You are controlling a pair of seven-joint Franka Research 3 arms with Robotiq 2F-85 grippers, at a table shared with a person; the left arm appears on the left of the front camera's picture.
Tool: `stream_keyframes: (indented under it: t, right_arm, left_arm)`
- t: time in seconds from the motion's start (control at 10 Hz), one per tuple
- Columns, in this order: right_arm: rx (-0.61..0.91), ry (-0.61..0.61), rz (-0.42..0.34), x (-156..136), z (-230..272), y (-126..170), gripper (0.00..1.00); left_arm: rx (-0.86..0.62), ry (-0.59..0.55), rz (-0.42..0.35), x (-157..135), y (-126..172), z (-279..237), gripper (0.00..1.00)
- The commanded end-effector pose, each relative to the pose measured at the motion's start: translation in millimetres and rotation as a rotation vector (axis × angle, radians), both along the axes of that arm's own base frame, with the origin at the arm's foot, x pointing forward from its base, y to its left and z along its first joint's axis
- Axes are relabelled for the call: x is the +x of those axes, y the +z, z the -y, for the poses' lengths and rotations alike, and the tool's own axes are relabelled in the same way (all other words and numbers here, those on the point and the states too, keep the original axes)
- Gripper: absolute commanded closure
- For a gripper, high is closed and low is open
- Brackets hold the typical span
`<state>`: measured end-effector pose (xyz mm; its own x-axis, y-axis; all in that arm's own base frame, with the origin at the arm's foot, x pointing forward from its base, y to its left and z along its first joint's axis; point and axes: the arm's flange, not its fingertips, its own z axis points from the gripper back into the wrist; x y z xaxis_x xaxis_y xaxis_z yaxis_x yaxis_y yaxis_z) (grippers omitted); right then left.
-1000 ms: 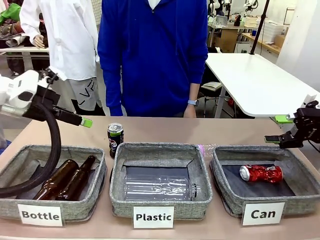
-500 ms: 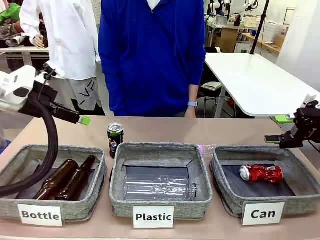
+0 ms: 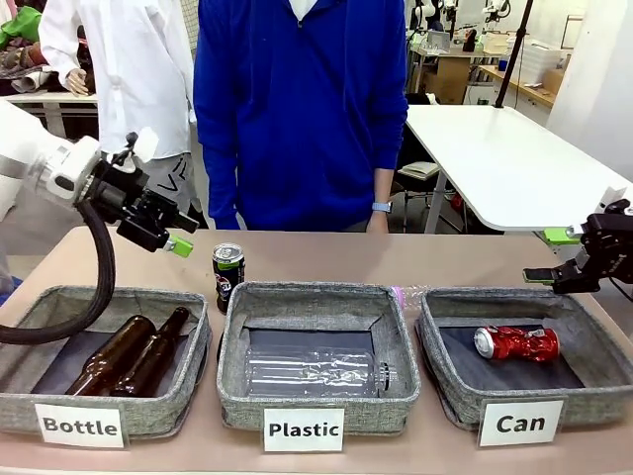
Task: Sort the can waste into the basket.
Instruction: Pick up the can waste from the table and place it in the right Fabric basket.
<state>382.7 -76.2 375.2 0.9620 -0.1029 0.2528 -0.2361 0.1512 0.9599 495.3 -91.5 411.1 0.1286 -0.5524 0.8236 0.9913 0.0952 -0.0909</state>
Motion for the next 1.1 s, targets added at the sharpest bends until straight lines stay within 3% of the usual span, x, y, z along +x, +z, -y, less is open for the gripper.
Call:
stream_keyframes:
  t: [0.0, 0.2, 0.4, 0.7, 1.0]
  right_arm:
    - [-0.012, 0.010, 0.019, 1.8, 0.8, 1.9, 0.00]
    - [-0.012, 0.010, 0.019, 1.8, 0.8, 1.9, 0.00]
    - [-0.012, 0.010, 0.019, 1.8, 0.8, 1.9, 0.00]
    - [-0.012, 0.010, 0.019, 1.8, 0.8, 1.9, 0.00]
    - [-0.012, 0.010, 0.019, 1.8, 0.8, 1.9, 0.00]
  left_arm:
    - [0.002, -0.034, 0.105, 16.2, -18.1, -8.3, 0.00]
    - [0.004, -0.078, 0.173, 44.0, -46.8, -11.1, 0.00]
    - [0.036, -0.039, 0.237, 63.9, -70.7, -8.9, 0.00]
    - [0.095, -0.092, 0.142, 82.4, -92.2, 1.8, 0.00]
    - [0.116, -0.132, 0.122, 88.5, -97.7, 11.9, 0.00]
